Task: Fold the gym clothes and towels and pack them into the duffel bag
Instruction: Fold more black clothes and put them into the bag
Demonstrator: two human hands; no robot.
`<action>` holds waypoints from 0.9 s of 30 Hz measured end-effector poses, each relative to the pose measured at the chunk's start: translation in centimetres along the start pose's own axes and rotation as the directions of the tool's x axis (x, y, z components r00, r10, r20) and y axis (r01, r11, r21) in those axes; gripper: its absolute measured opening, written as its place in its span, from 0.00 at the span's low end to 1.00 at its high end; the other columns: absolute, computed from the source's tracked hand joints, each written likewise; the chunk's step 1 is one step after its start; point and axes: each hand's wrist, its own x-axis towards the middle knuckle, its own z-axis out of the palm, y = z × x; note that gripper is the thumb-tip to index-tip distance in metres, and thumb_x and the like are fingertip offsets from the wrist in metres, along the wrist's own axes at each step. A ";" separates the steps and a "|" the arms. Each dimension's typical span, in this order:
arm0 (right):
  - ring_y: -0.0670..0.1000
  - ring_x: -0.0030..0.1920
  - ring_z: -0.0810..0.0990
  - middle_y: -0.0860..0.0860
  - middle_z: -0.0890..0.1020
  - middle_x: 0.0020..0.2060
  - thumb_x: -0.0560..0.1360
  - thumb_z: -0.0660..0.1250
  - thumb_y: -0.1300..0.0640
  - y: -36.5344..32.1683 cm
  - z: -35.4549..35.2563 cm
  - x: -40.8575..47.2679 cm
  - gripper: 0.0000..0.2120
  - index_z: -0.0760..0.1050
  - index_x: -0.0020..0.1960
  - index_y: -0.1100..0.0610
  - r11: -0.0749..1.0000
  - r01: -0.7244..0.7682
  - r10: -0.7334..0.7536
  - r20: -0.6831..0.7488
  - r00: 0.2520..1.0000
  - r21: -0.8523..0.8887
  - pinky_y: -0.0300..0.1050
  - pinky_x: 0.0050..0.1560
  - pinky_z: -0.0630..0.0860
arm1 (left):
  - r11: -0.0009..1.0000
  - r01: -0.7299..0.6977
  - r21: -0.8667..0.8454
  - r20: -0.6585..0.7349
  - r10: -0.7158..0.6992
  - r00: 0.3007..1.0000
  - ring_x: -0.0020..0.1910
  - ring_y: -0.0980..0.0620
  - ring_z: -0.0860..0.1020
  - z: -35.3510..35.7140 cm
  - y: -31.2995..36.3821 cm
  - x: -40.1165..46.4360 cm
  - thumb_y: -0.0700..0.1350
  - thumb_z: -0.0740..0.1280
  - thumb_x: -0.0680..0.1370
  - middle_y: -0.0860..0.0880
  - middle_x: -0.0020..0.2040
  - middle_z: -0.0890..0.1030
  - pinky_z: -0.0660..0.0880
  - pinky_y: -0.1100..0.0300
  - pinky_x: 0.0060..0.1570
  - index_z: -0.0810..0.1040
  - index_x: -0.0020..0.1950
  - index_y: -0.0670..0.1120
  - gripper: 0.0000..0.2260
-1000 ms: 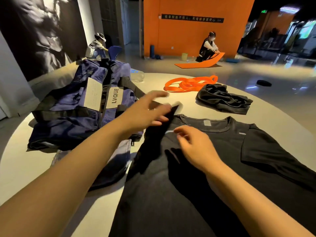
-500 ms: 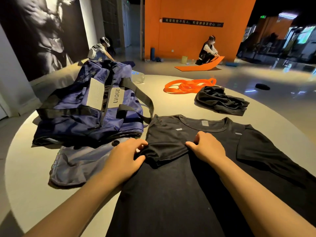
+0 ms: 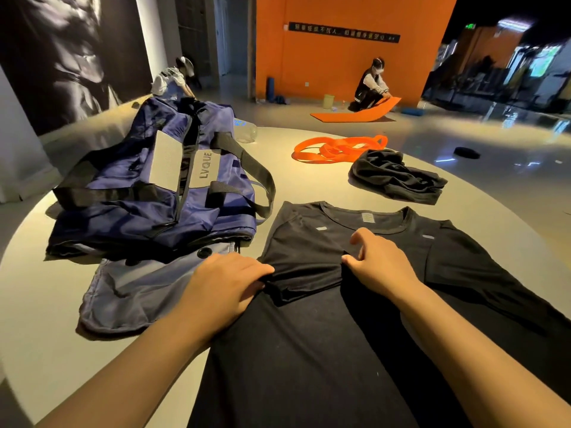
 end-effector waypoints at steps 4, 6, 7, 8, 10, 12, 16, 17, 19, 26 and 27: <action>0.55 0.51 0.75 0.54 0.74 0.54 0.78 0.64 0.48 -0.3 0.2 -0.2 0.12 0.71 0.58 0.53 0.994 0.085 -0.081 0.052 0.995 -0.075 0.46 0.46 0.71 | 0.988 -0.119 0.096 -0.041 0.124 0.991 0.46 0.50 0.81 -0.3 0.2 0.6 0.52 0.59 0.74 0.52 0.44 0.84 0.78 0.55 0.42 0.84 0.48 0.51 0.15; 0.55 0.53 0.75 0.54 0.73 0.56 0.77 0.64 0.49 -0.2 -0.1 0.0 0.14 0.70 0.60 0.53 0.993 0.085 -0.077 0.089 0.993 -0.084 0.45 0.47 0.70 | 0.991 -0.127 0.053 -0.066 0.130 0.989 0.55 0.51 0.77 -0.7 0.1 0.6 0.54 0.58 0.79 0.53 0.49 0.83 0.76 0.55 0.48 0.84 0.50 0.50 0.16; 0.55 0.54 0.74 0.54 0.73 0.57 0.77 0.64 0.48 -0.2 -0.4 0.0 0.15 0.70 0.61 0.53 0.992 0.087 -0.078 0.104 0.991 -0.089 0.45 0.47 0.69 | 0.992 -0.126 -0.007 -0.049 0.126 0.991 0.57 0.54 0.75 -0.8 0.0 0.5 0.56 0.55 0.81 0.54 0.51 0.83 0.74 0.56 0.52 0.83 0.51 0.51 0.19; 0.55 0.55 0.74 0.53 0.72 0.57 0.77 0.65 0.48 -0.2 -0.5 0.0 0.16 0.69 0.62 0.52 0.992 0.092 -0.081 0.117 0.990 -0.091 0.45 0.48 0.69 | 0.989 -0.129 -0.079 -0.009 0.128 0.992 0.58 0.57 0.74 -1.0 0.1 0.4 0.59 0.52 0.81 0.55 0.53 0.82 0.73 0.60 0.56 0.83 0.52 0.53 0.21; 0.55 0.56 0.74 0.53 0.72 0.57 0.78 0.64 0.47 0.0 -0.8 -0.2 0.16 0.69 0.62 0.52 0.989 0.117 -0.104 0.138 0.985 -0.090 0.45 0.49 0.69 | 0.974 -0.093 -0.207 0.143 0.124 0.982 0.59 0.63 0.71 -1.3 0.3 0.0 0.66 0.46 0.79 0.59 0.57 0.80 0.66 0.72 0.60 0.81 0.56 0.57 0.27; 0.54 0.56 0.74 0.53 0.72 0.58 0.78 0.63 0.47 0.3 -1.2 -0.4 0.15 0.70 0.61 0.52 0.987 0.140 -0.129 0.137 0.982 -0.076 0.45 0.52 0.70 | 0.977 -0.025 -0.213 0.271 0.083 0.959 0.63 0.65 0.67 -2.1 0.4 0.1 0.72 0.40 0.74 0.63 0.61 0.76 0.58 0.77 0.61 0.79 0.60 0.60 0.34; 0.53 0.56 0.75 0.52 0.75 0.58 0.79 0.61 0.48 2.5 -3.4 -0.2 0.13 0.72 0.61 0.51 0.995 0.092 -0.092 -0.008 0.996 -0.035 0.47 0.55 0.72 | 0.980 0.058 -0.188 0.249 -0.010 0.968 0.59 0.65 0.71 -3.0 1.1 3.2 0.74 0.46 0.72 0.66 0.58 0.75 0.68 0.67 0.60 0.76 0.62 0.61 0.31; 0.53 0.55 0.76 0.52 0.76 0.58 0.80 0.60 0.49 3.5 -4.0 -0.1 0.12 0.73 0.61 0.51 0.998 0.066 -0.067 -0.049 0.997 -0.018 0.48 0.55 0.73 | 0.974 0.114 -0.198 0.196 -0.075 0.978 0.58 0.63 0.73 -2.9 1.2 4.6 0.69 0.53 0.75 0.64 0.57 0.76 0.70 0.63 0.60 0.76 0.62 0.59 0.24; 0.52 0.52 0.76 0.53 0.78 0.56 0.80 0.60 0.51 5.9 -5.4 0.2 0.11 0.74 0.60 0.53 0.999 -0.010 0.016 -0.110 0.994 0.049 0.48 0.55 0.74 | 0.962 0.219 -0.162 0.125 -0.200 0.972 0.58 0.55 0.75 -2.1 1.1 7.7 0.54 0.59 0.80 0.57 0.59 0.77 0.72 0.58 0.59 0.77 0.62 0.54 0.14; 0.54 0.51 0.75 0.56 0.79 0.57 0.79 0.64 0.52 17.1 -9.1 3.8 0.13 0.77 0.59 0.58 0.897 -0.364 0.411 -0.170 0.896 0.252 0.48 0.53 0.73 | 0.885 0.351 0.307 0.176 -0.415 0.893 0.61 0.47 0.74 2.3 -1.8 16.2 0.58 0.57 0.80 0.48 0.63 0.77 0.72 0.51 0.57 0.71 0.68 0.53 0.19; 0.54 0.51 0.75 0.57 0.79 0.57 0.79 0.64 0.52 18.2 -9.2 4.8 0.13 0.77 0.59 0.59 0.885 -0.397 0.440 -0.153 0.885 0.245 0.48 0.54 0.73 | 0.875 0.369 0.313 0.205 -0.441 0.874 0.61 0.47 0.74 2.8 -2.3 16.7 0.58 0.57 0.80 0.49 0.63 0.78 0.72 0.51 0.57 0.70 0.69 0.53 0.19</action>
